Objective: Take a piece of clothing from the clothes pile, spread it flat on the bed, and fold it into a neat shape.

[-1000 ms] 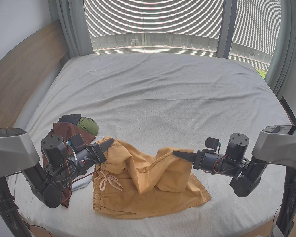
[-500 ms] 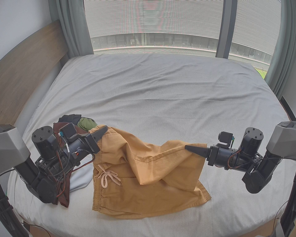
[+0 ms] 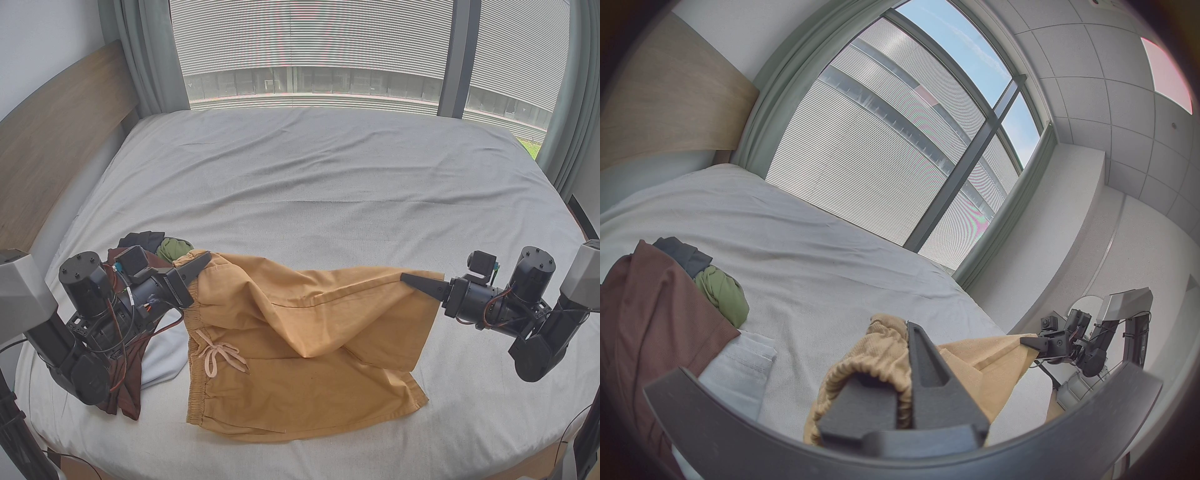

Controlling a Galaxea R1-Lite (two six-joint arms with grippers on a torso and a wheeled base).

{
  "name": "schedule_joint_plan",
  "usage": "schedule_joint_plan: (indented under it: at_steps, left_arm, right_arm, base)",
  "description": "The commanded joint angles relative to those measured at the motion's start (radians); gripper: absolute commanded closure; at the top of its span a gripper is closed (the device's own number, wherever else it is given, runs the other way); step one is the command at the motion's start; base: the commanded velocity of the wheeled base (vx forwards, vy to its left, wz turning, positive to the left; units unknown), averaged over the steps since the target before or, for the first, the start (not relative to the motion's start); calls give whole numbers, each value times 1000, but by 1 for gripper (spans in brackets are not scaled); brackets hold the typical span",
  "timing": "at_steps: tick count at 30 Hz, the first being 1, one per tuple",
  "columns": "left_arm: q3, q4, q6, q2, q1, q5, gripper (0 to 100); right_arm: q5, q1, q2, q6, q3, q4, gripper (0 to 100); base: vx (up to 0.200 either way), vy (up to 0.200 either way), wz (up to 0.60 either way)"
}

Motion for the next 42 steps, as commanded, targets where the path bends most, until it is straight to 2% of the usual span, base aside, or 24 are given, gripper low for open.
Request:
schedule_joint_plan:
  at_steps: [1, 13, 36, 41, 42]
  left_arm:
    - [-8, -1, 1, 2, 24, -10, 100]
    - [-2, -2, 1, -2, 33, -13, 100]
    - [13, -2, 38, -48, 61, -46, 100]
    - [59, -1, 72, -58, 61, -96, 100]
    - [87, -1, 102, -59, 61, -130, 100]
  right_arm:
    - [3, -21, -9, 0, 1, -1, 100]
    - [-2, -44, -47, 1, -8, -1, 100]
    - [7, -147, -116, 81, -41, -1, 100]
    - [11, -171, -119, 101, -51, -1, 100]
    - [11, -182, -129, 113, -54, -1, 100]
  base:
    - [0, 0, 0]
    - [0, 0, 0]
    - [0, 0, 0]
    - [0, 0, 0]
    - [0, 0, 0]
